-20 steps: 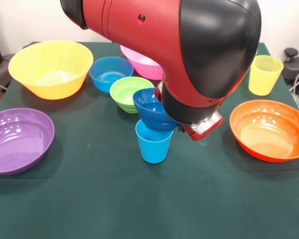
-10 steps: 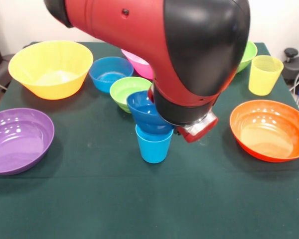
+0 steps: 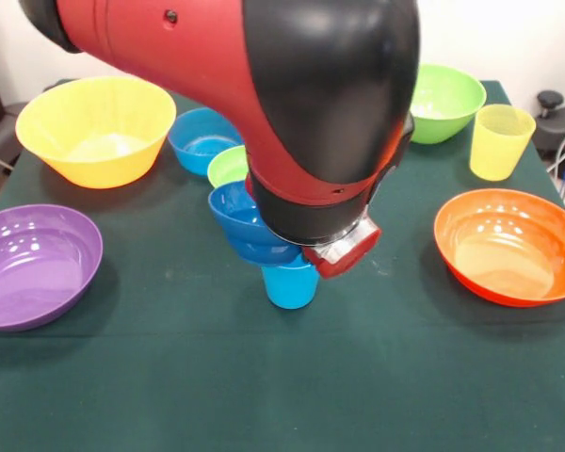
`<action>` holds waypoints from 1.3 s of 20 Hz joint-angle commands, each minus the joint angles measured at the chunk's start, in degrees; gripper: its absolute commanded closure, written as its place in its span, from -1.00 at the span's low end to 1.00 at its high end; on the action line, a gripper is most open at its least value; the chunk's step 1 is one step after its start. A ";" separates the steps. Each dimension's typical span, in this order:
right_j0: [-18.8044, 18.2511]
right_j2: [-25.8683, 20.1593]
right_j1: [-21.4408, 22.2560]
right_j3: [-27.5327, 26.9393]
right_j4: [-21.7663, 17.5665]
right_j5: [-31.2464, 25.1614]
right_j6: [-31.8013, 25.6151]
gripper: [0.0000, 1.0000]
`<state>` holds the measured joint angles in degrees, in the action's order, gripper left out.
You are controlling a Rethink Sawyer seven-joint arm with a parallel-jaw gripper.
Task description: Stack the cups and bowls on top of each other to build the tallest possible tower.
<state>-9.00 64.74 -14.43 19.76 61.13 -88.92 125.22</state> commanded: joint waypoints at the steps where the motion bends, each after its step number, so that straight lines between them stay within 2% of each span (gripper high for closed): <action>1: -1.02 -3.57 -3.43 -3.78 -2.17 -3.95 0.95 1.00; 14: -2.54 -0.99 -5.75 -8.24 2.57 -8.00 5.15 1.00; 18: -3.66 1.41 -6.82 -10.04 4.81 -9.00 6.55 1.00; 26: -6.74 6.14 -7.82 -11.83 7.90 -10.04 5.71 1.00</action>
<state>-13.14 69.24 -20.86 10.12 68.09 -93.24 125.22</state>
